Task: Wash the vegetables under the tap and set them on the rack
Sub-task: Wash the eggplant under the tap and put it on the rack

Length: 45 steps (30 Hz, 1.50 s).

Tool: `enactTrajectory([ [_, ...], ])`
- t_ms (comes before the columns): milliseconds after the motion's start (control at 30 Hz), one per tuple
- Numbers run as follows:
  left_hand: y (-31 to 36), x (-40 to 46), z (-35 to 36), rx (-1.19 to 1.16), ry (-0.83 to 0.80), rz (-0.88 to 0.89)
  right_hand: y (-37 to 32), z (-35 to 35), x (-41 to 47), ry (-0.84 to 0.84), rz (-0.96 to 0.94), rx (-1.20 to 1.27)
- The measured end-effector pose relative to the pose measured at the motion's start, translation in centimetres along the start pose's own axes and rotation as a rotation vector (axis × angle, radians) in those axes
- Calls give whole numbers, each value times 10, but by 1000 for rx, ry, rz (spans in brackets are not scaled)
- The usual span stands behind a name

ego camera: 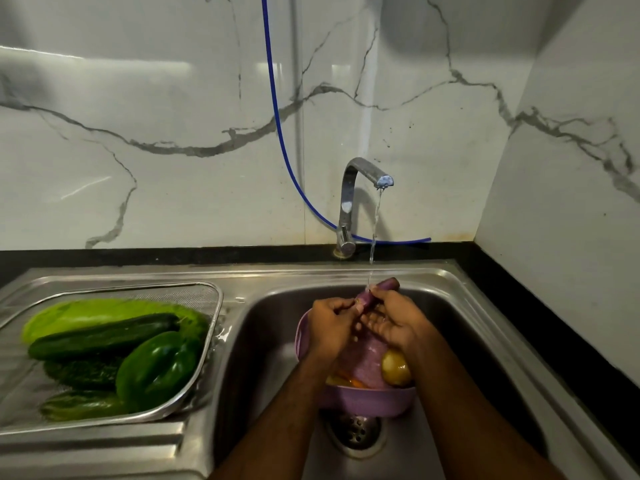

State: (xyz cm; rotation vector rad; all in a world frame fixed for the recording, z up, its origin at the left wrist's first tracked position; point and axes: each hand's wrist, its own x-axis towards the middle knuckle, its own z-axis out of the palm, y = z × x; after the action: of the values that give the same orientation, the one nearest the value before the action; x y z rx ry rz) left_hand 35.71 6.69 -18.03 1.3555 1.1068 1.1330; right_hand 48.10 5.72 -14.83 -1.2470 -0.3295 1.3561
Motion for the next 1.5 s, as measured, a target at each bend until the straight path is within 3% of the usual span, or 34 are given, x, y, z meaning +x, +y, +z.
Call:
enactTrajectory([
  [233,-5,5,4,-311,-14,-88,-2,3,-2,-14,-3,109],
  [400,-8,7,3,-344,-65,-119,-2,7,2,20,-44,55],
  [600,-9,7,7,-290,-97,-85,-1,7,0,53,-89,-11],
  [833,-9,8,5,-241,-19,-48,1,6,-5,-55,-70,-102],
  [1133,-9,6,4,-52,9,100,7,14,-8,-43,-143,-209],
  [1367,-3,0,9,64,33,261,0,24,-6,-26,-102,-112],
  [1500,-6,3,9,107,41,260,0,28,-7,4,-65,-112],
])
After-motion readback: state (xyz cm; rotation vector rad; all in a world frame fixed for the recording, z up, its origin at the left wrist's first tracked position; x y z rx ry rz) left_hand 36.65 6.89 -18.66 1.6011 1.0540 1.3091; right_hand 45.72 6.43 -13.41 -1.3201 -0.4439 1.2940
